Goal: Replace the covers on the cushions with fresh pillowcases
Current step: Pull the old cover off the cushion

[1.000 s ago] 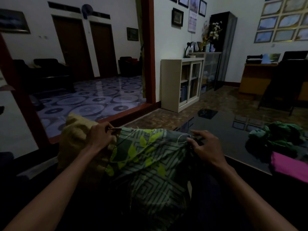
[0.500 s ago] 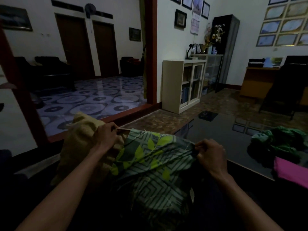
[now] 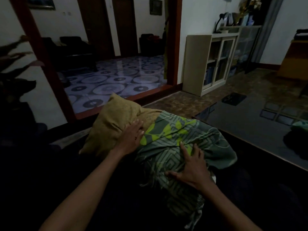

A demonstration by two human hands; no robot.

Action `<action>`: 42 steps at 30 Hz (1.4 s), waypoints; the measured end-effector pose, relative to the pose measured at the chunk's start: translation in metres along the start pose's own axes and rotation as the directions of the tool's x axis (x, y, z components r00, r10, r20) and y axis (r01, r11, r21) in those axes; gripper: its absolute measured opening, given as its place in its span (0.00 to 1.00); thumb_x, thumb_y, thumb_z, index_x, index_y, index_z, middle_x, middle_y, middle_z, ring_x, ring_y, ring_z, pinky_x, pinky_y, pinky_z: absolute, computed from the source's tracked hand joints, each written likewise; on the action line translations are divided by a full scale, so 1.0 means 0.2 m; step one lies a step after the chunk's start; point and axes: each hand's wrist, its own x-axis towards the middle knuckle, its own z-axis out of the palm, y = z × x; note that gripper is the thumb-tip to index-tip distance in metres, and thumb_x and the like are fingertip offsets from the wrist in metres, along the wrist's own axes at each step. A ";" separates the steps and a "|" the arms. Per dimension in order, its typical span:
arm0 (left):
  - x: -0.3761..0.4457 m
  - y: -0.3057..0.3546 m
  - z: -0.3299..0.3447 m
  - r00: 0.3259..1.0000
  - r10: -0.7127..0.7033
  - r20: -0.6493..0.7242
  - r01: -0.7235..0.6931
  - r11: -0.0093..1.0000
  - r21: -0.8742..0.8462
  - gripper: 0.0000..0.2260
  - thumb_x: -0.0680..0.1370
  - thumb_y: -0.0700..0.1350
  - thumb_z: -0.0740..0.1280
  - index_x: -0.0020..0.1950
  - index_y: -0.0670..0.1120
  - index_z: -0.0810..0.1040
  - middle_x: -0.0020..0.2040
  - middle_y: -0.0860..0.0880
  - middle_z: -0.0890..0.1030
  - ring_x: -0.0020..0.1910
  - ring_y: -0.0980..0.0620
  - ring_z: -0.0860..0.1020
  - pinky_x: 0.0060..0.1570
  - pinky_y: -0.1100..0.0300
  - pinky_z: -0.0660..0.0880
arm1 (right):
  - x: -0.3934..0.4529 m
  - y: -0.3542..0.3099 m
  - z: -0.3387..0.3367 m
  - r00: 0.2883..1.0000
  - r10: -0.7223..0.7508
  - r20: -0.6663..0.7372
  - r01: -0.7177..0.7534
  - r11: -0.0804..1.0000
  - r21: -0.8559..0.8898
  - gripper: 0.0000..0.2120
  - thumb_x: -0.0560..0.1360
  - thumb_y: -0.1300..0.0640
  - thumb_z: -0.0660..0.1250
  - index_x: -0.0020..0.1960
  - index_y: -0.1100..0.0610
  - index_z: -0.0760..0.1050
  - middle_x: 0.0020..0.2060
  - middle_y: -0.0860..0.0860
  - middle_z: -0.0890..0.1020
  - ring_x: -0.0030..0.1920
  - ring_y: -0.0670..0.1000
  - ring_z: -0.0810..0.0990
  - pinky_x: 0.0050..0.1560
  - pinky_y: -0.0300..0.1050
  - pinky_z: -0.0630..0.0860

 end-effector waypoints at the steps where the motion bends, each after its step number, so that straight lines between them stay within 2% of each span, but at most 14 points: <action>1: -0.03 -0.03 0.02 0.999 -0.001 -0.037 0.000 1.000 -0.007 0.27 0.81 0.59 0.53 0.73 0.45 0.72 0.75 0.45 0.71 0.75 0.45 0.67 0.74 0.43 0.62 | 0.01 0.01 0.00 1.000 -0.004 0.009 0.004 1.000 0.000 0.62 0.58 0.16 0.64 0.80 0.37 0.36 0.81 0.59 0.42 0.79 0.67 0.43 0.75 0.67 0.58; 4: -0.16 -0.11 0.05 0.984 -0.042 -0.176 0.028 0.996 -0.079 0.23 0.80 0.56 0.58 0.71 0.47 0.75 0.73 0.48 0.72 0.74 0.48 0.67 0.74 0.49 0.57 | 0.04 0.01 0.00 1.000 -0.004 0.027 0.004 1.000 0.026 0.62 0.57 0.16 0.64 0.80 0.35 0.37 0.81 0.59 0.40 0.79 0.67 0.42 0.75 0.68 0.57; 7: -0.28 -0.23 0.09 0.983 -0.061 -0.172 0.034 0.988 -0.153 0.25 0.80 0.56 0.61 0.75 0.47 0.70 0.77 0.51 0.67 0.78 0.52 0.61 0.75 0.49 0.55 | 0.02 -0.02 0.04 1.000 0.016 -0.022 -0.015 0.999 0.038 0.56 0.62 0.21 0.68 0.80 0.34 0.41 0.80 0.58 0.37 0.79 0.67 0.39 0.76 0.70 0.52; 10: -0.33 -0.31 0.11 0.967 -0.030 -0.253 -0.023 0.979 -0.202 0.22 0.79 0.47 0.67 0.72 0.43 0.73 0.74 0.46 0.71 0.75 0.49 0.67 0.74 0.56 0.62 | -0.07 -0.09 0.15 0.934 -0.215 -0.284 0.223 0.975 -0.004 0.44 0.67 0.28 0.69 0.78 0.40 0.60 0.81 0.56 0.50 0.80 0.66 0.48 0.73 0.75 0.52; 12: -0.37 -0.35 0.13 0.939 -0.039 -0.341 -0.018 0.986 -0.164 0.16 0.76 0.38 0.71 0.65 0.40 0.79 0.67 0.43 0.78 0.69 0.48 0.73 0.71 0.66 0.64 | -0.14 -0.14 0.25 0.894 -0.372 -0.248 0.358 0.928 -0.102 0.42 0.66 0.27 0.69 0.76 0.42 0.66 0.79 0.53 0.58 0.79 0.62 0.55 0.72 0.76 0.49; 14: -0.38 -0.37 0.15 0.918 -0.100 -0.384 0.045 0.987 -0.152 0.11 0.74 0.31 0.73 0.56 0.38 0.83 0.59 0.42 0.82 0.63 0.49 0.76 0.67 0.70 0.66 | -0.13 -0.18 0.34 0.909 -0.399 -0.125 0.353 0.892 -0.282 0.44 0.59 0.32 0.77 0.72 0.44 0.71 0.75 0.56 0.68 0.75 0.65 0.65 0.67 0.82 0.56; 18: -0.30 -0.29 0.13 0.892 -0.246 -0.379 0.196 0.966 -0.166 0.05 0.74 0.33 0.73 0.48 0.40 0.84 0.49 0.41 0.85 0.51 0.41 0.82 0.53 0.53 0.76 | -0.02 -0.20 0.36 0.928 -0.351 -0.125 0.281 0.880 -0.382 0.32 0.57 0.48 0.85 0.58 0.50 0.78 0.59 0.57 0.80 0.62 0.66 0.77 0.58 0.80 0.70; 21: -0.22 -0.23 0.04 0.910 -0.260 -0.321 0.240 0.965 -0.103 0.04 0.77 0.36 0.68 0.47 0.42 0.82 0.47 0.43 0.83 0.47 0.41 0.81 0.45 0.51 0.75 | 0.00 -0.21 0.27 0.889 -0.399 -0.226 0.325 0.896 -0.302 0.24 0.65 0.51 0.81 0.56 0.52 0.75 0.50 0.54 0.80 0.49 0.62 0.80 0.49 0.67 0.79; 24: -0.17 -0.18 -0.12 0.915 -0.142 -0.377 0.115 0.989 -0.093 0.07 0.75 0.35 0.62 0.45 0.41 0.79 0.46 0.41 0.82 0.45 0.39 0.80 0.43 0.53 0.73 | 0.02 -0.25 0.11 0.859 -0.428 -0.280 0.401 0.903 -0.152 0.14 0.68 0.59 0.72 0.52 0.53 0.75 0.45 0.53 0.79 0.40 0.60 0.78 0.34 0.50 0.74; 29: -0.06 -0.09 -0.46 0.861 -0.045 -0.507 0.045 0.999 -0.014 0.07 0.75 0.34 0.64 0.45 0.42 0.81 0.44 0.43 0.84 0.44 0.42 0.81 0.44 0.54 0.74 | 0.08 -0.39 -0.26 0.854 -0.415 -0.314 0.475 0.867 0.147 0.13 0.63 0.62 0.72 0.44 0.50 0.75 0.40 0.46 0.80 0.40 0.53 0.80 0.35 0.50 0.76; 32: 0.03 -0.08 -0.67 0.896 -0.047 -0.441 0.036 0.999 -0.033 0.06 0.77 0.36 0.68 0.44 0.45 0.82 0.43 0.47 0.84 0.45 0.46 0.81 0.45 0.57 0.74 | 0.11 -0.50 -0.49 0.855 -0.385 -0.349 0.496 0.805 0.325 0.13 0.65 0.68 0.71 0.42 0.51 0.78 0.37 0.45 0.82 0.40 0.45 0.81 0.38 0.45 0.77; 36: -0.04 -0.11 -0.83 0.988 -0.004 -0.157 -0.002 0.999 -0.037 0.04 0.77 0.43 0.72 0.47 0.52 0.81 0.46 0.54 0.82 0.48 0.54 0.81 0.50 0.58 0.77 | 0.20 -0.51 -0.60 0.913 -0.320 -0.252 0.396 0.842 0.367 0.14 0.67 0.71 0.71 0.49 0.58 0.83 0.44 0.53 0.85 0.46 0.50 0.83 0.46 0.45 0.78; 39: -0.14 -0.16 -0.84 0.977 0.036 -0.211 -0.050 0.997 -0.058 0.10 0.72 0.49 0.78 0.47 0.49 0.81 0.47 0.53 0.81 0.47 0.57 0.79 0.49 0.63 0.76 | 0.26 -0.52 -0.57 0.945 -0.252 -0.209 0.310 0.896 0.317 0.13 0.69 0.69 0.72 0.51 0.58 0.83 0.45 0.53 0.84 0.48 0.52 0.81 0.39 0.36 0.71; 42: -0.21 -0.22 -0.84 0.992 -0.125 0.036 0.129 0.977 -0.170 0.20 0.61 0.64 0.80 0.43 0.54 0.81 0.47 0.55 0.81 0.49 0.59 0.79 0.53 0.61 0.75 | 0.32 -0.54 -0.55 0.962 -0.198 -0.188 0.253 0.906 0.339 0.14 0.70 0.69 0.72 0.54 0.58 0.84 0.47 0.55 0.84 0.50 0.53 0.81 0.40 0.33 0.69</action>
